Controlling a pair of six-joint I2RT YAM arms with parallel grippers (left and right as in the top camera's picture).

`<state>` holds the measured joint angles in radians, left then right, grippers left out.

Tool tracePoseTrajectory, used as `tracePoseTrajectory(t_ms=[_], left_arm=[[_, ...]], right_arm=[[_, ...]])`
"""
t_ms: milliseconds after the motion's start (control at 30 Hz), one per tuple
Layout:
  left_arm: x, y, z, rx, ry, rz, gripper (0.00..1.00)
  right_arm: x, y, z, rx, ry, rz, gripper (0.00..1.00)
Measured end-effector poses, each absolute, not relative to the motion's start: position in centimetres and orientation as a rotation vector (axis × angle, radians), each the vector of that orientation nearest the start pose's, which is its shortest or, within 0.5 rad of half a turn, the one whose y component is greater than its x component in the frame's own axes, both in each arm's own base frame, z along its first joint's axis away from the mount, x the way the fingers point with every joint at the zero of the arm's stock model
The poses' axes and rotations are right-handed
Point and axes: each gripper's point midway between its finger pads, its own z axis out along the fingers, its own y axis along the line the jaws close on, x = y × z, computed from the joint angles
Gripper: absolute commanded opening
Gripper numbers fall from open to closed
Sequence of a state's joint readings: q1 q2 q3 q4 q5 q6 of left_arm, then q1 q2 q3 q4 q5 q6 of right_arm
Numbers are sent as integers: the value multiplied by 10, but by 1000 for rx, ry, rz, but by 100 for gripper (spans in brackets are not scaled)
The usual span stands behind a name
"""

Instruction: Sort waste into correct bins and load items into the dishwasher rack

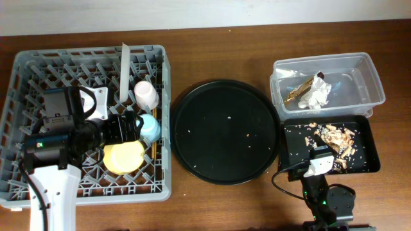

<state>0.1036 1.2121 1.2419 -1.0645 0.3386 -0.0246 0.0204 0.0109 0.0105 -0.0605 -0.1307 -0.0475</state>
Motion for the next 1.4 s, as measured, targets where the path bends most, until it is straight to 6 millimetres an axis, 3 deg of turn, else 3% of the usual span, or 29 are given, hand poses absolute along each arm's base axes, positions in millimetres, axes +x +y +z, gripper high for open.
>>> tracePoseTrajectory(t_ms=[200, 267, 333, 367, 433, 467, 500, 533, 567, 600, 667, 733, 767, 933, 967, 1067, 1400], left_arm=[[295, -27, 225, -44, 2568, -410, 99], [288, -27, 239, -33, 2519, -393, 99], [254, -23, 280, -16, 2368, -308, 99], [228, -23, 293, -12, 2311, -275, 99], [181, -25, 291, 3, 2200, -240, 99], [166, -26, 280, 7, 2170, -232, 99], [165, -27, 263, 14, 2146, -227, 99], [170, -29, 232, 37, 2112, -232, 99], [183, -32, 230, 70, 2000, -233, 99], [191, -34, 233, 93, 1917, -233, 99], [208, -42, 261, 172, 1604, -230, 99], [212, -51, 287, 231, 1364, -231, 99], [215, -55, 280, 249, 1326, -244, 99], [238, -47, 210, 170, 1468, -212, 99], [240, -42, 206, 143, 1476, -188, 99], [246, -16, 162, 22, 1631, -64, 99], [246, -8, 159, -7, 1643, -20, 99]], right_arm=[[245, 27, 161, -155, 1625, 86, 99], [245, 27, 161, -156, 1625, 86, 99], [244, 27, 161, -155, 1624, 85, 99], [245, 27, 161, -154, 1624, 85, 99], [245, 27, 162, -153, 1623, 83, 99], [245, 27, 161, -153, 1625, 83, 99], [245, 27, 162, -152, 1624, 83, 99], [244, 27, 161, -152, 1625, 84, 99], [245, 27, 161, -151, 1626, 85, 99], [244, 27, 161, -150, 1625, 86, 99], [245, 27, 161, -150, 1625, 85, 99], [245, 27, 162, -150, 1623, 85, 99], [244, 27, 161, -150, 1625, 86, 99], [244, 27, 162, -151, 1624, 85, 99], [244, 27, 162, -151, 1624, 85, 99], [244, 27, 162, -150, 1625, 86, 99], [244, 27, 162, -150, 1625, 86, 99]])
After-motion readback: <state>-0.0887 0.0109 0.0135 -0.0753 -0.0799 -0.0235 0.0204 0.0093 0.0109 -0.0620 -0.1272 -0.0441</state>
